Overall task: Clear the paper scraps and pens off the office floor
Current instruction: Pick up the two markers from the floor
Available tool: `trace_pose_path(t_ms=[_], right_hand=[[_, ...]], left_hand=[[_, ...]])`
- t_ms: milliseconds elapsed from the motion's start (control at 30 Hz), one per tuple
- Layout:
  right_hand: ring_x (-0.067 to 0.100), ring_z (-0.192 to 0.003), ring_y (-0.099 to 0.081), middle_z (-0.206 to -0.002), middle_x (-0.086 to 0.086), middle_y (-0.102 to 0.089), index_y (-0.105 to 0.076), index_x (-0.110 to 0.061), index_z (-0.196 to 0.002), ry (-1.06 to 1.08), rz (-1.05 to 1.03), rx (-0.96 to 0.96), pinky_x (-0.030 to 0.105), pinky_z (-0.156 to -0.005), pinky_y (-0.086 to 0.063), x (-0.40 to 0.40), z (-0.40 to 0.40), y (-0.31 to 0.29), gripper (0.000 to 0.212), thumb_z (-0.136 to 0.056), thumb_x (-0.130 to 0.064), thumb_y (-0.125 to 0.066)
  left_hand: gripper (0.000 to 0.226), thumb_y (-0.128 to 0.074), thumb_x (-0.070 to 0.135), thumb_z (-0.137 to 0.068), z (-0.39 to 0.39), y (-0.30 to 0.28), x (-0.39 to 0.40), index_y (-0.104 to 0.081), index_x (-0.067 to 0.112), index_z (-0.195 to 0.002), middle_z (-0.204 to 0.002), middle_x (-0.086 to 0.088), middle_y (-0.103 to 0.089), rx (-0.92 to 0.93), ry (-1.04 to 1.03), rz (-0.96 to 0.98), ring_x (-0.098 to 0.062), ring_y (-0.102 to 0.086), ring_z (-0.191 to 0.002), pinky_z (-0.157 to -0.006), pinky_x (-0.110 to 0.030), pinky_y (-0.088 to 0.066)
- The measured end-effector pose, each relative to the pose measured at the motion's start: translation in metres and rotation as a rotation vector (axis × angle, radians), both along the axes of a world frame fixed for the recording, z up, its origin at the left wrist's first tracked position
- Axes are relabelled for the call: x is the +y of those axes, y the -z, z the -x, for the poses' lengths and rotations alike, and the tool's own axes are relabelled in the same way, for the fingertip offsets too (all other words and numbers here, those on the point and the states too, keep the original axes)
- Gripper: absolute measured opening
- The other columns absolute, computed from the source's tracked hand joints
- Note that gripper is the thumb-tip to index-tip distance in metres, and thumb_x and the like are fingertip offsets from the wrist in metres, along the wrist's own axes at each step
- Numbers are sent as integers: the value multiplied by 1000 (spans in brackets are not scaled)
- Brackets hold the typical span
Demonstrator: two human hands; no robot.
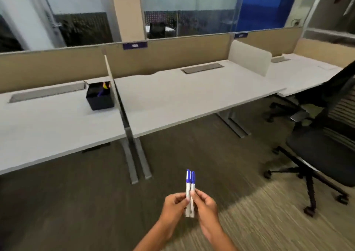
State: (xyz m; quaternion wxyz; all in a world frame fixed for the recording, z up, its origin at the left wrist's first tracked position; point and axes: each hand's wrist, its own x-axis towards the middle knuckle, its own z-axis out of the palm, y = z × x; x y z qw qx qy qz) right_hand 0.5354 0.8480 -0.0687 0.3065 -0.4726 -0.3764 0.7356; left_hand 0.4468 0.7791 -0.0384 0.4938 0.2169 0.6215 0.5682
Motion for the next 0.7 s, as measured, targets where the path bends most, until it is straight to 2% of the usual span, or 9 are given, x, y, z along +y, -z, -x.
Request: trace_pose_path(t_ms=[67, 167, 267, 400, 600, 700], right_hand=[[29, -88, -71, -97, 20, -76, -69, 1, -109, -92, 7, -12, 44, -84, -57, 18, 27, 4, 22, -89, -7, -66], [25, -90, -74, -95, 11, -78, -72, -6, -108, -235, 0, -19, 35, -76, -59, 42, 66, 0, 21, -87, -8, -68], [19, -87, -75, -93, 5, -78, -73, -17, -102, -377, -17, -56, 36, -76, -61, 57, 102, -5, 17, -86, -11, -70], [19, -87, -75, -94, 3, -78, -72, -18, -103, -552, -47, -49, 36, -76, -61, 65, 147, -9, 20, -84, -15, -72], [23, -96, -73, -102, 7, -77, -72, -16, -108, -742, -63, -41, 41, -85, -58, 63, 216, -6, 28, -81, -19, -76], [22, -95, -74, -100, 8, -77, -74, -17, -103, -817, -117, -53, 36, -82, -59, 60, 272, -6, 22, -81, -21, -75]], left_hand=[[19, -58, -1, -91, 21, -5, 9, -73, -2, -104, -91, -18, -74, 20, -81, 21, -22, -66, -82, -71, -29, -54], [18, -61, 3, -90, 52, -11, 21, -75, 3, -103, -96, -19, -75, 69, -203, 25, -27, -69, -87, -80, -37, -54], [20, -62, 7, -91, 79, -17, 25, -74, 7, -107, -98, -17, -76, 90, -298, 50, -29, -72, -92, -84, -39, -57], [21, -61, 5, -91, 114, -26, 18, -73, 7, -108, -98, -15, -77, 67, -415, 31, -31, -73, -95, -89, -44, -58], [20, -63, 8, -90, 175, -19, -1, -74, 13, -106, -96, -7, -78, 119, -461, 96, -21, -74, -92, -87, -38, -60], [21, -62, 8, -90, 229, -4, -9, -74, 20, -104, -96, -1, -77, 174, -437, 125, -12, -74, -92, -85, -32, -60]])
